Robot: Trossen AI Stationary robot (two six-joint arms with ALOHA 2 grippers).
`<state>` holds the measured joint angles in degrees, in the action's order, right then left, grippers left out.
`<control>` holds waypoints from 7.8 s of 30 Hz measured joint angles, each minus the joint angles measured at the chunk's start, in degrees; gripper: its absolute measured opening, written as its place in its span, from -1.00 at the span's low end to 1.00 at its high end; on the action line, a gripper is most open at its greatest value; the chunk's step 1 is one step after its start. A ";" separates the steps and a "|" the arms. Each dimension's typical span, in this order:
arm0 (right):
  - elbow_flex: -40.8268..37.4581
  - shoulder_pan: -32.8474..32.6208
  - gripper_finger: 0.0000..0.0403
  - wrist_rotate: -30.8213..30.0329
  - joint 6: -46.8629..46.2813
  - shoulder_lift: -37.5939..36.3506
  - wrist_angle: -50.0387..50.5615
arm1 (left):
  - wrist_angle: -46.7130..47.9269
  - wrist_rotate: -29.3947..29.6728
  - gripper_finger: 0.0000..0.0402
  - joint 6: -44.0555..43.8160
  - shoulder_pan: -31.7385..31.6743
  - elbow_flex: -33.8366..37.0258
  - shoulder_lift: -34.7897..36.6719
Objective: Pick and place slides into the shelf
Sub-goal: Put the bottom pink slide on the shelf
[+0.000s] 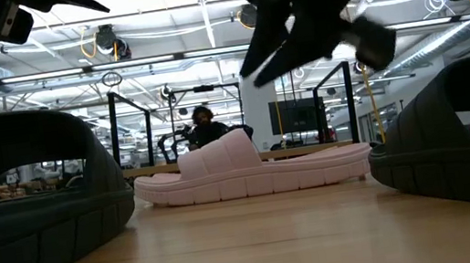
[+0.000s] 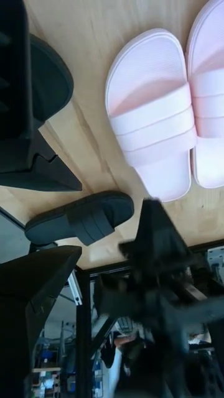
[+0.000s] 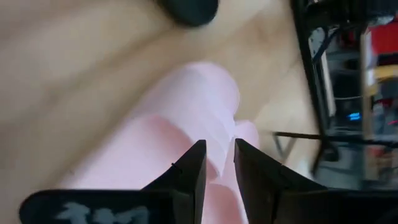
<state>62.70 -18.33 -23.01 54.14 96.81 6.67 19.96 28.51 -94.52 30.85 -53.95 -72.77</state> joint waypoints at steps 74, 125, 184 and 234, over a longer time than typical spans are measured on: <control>-0.02 6.85 -0.63 4.90 10.64 8.94 -11.65 | 0.02 0.44 -0.27 2.90 1.92 0.04 0.00; 5.46 5.91 -1.00 -35.31 20.19 2.74 -10.53 | 0.85 1.55 -0.27 3.35 -0.20 0.07 0.02; 25.42 12.97 -1.00 -50.89 4.58 0.72 -29.64 | -12.74 12.40 -0.27 20.61 -5.22 0.04 1.50; 25.42 8.09 -1.00 -27.71 -17.63 3.72 1.36 | 32.48 -28.99 -0.27 55.38 -40.44 -34.92 3.61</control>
<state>88.12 -10.24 -50.72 36.51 100.53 8.03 52.44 -0.48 -39.14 -9.59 -88.88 -69.16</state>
